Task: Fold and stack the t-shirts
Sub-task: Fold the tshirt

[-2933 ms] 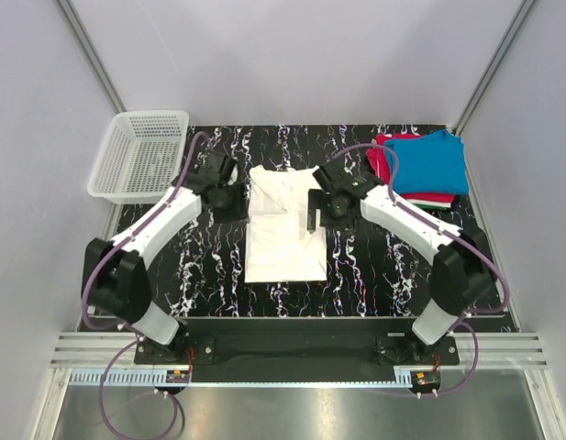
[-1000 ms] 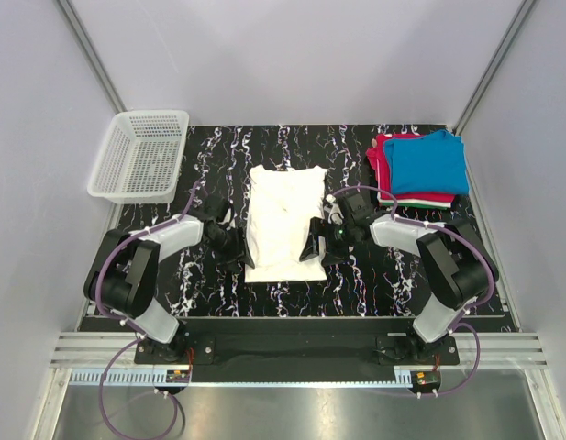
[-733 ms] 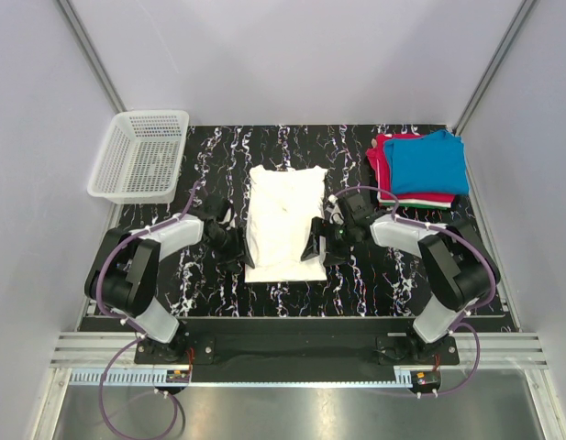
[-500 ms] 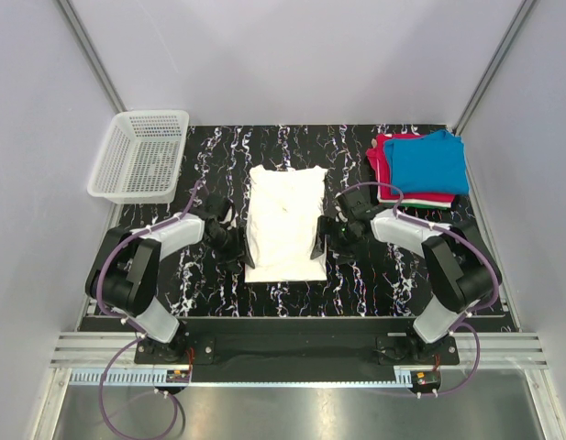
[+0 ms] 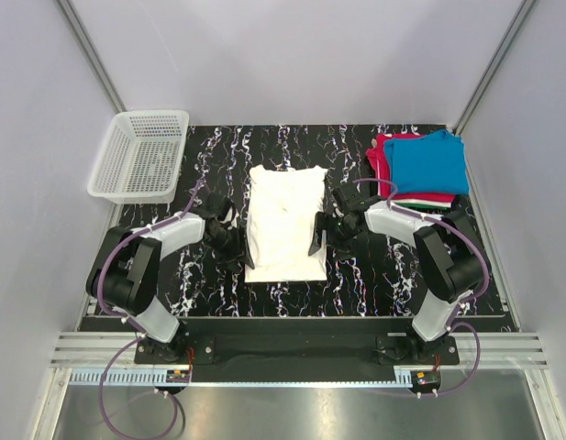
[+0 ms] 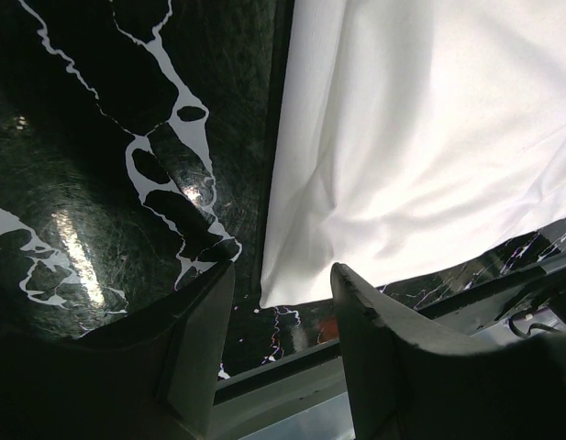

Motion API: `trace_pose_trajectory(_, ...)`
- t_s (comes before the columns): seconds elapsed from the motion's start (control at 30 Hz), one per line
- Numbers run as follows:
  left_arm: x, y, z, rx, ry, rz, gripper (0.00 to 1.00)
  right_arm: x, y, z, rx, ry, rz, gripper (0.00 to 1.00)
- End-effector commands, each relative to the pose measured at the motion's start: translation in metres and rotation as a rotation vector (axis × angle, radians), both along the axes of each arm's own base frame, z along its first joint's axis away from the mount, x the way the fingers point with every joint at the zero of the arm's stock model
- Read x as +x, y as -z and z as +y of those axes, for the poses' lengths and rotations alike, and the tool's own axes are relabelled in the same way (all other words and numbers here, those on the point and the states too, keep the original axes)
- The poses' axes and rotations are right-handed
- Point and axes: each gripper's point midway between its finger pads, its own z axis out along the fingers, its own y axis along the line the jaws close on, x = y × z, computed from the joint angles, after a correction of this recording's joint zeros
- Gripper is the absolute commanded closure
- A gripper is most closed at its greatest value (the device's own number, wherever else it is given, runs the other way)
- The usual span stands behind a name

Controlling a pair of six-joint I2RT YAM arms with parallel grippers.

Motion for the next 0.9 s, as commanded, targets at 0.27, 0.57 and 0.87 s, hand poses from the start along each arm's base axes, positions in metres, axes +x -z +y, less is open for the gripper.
trace_pose_trajectory(0.27,-0.023,0.022,0.015,0.061,0.014,0.066,0.46,-0.053,0.033,-0.021,-0.128,0.015,0.138,0.17)
trace_pose_trajectory(0.57,-0.037,0.022,0.012,0.028,0.016,0.101,0.46,-0.066,0.030,-0.009,-0.147,-0.008,0.147,0.18)
trace_pose_trajectory(0.87,-0.042,0.027,0.012,0.028,0.026,0.122,0.46,-0.069,0.037,-0.009,-0.161,-0.011,0.171,0.18)
